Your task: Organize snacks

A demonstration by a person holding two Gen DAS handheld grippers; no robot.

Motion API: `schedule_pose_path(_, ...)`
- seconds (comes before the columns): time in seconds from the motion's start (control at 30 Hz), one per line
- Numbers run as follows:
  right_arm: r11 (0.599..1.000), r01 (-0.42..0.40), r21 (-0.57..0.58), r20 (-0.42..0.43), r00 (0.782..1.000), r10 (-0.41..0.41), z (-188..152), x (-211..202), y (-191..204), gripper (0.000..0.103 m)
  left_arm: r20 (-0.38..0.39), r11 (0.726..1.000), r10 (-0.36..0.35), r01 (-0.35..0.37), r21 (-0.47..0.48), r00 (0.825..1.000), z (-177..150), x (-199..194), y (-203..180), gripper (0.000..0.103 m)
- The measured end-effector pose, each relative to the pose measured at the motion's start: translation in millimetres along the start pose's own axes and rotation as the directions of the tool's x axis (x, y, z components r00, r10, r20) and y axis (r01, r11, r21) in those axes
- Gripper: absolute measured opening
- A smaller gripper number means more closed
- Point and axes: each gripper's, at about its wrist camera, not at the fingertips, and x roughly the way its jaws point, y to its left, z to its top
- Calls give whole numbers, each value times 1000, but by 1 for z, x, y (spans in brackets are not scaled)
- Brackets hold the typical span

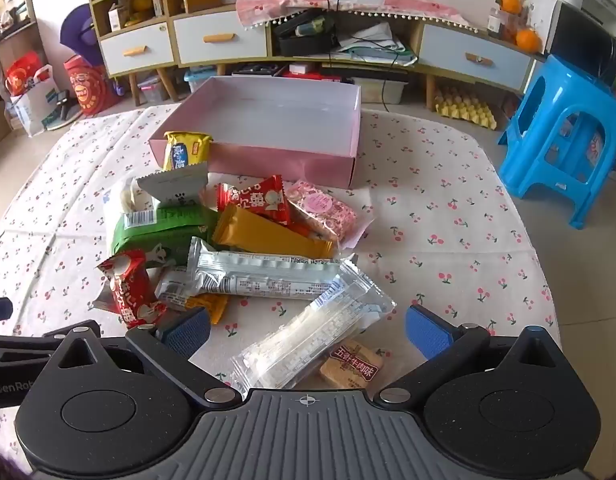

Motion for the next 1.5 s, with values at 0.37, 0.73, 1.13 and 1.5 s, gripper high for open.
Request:
schedule_pose_path(0.37, 1000, 5, -3, 0, 1000, -5, 0, 1, 2, 103, 9, 1000, 1, -1, 2, 1000, 1, -1, 5, 103)
schedule_pose_path(0.73, 1000, 7, -5, -8, 1000, -7, -3, 3, 4, 103, 8, 1000, 4, -4, -12, 1000, 2, 0, 3, 103)
schedule_pose_path(1.13, 1000, 2, -12, -16, 1000, -2, -1, 2, 6, 103, 5, 1000, 3, -3, -16, 1000, 2, 2, 4, 103)
schedule_pose_path(1.5, 1000, 2, -12, -17, 1000, -2, -2, 2, 6, 103, 5, 1000, 3, -3, -15, 1000, 2, 2, 3, 103)
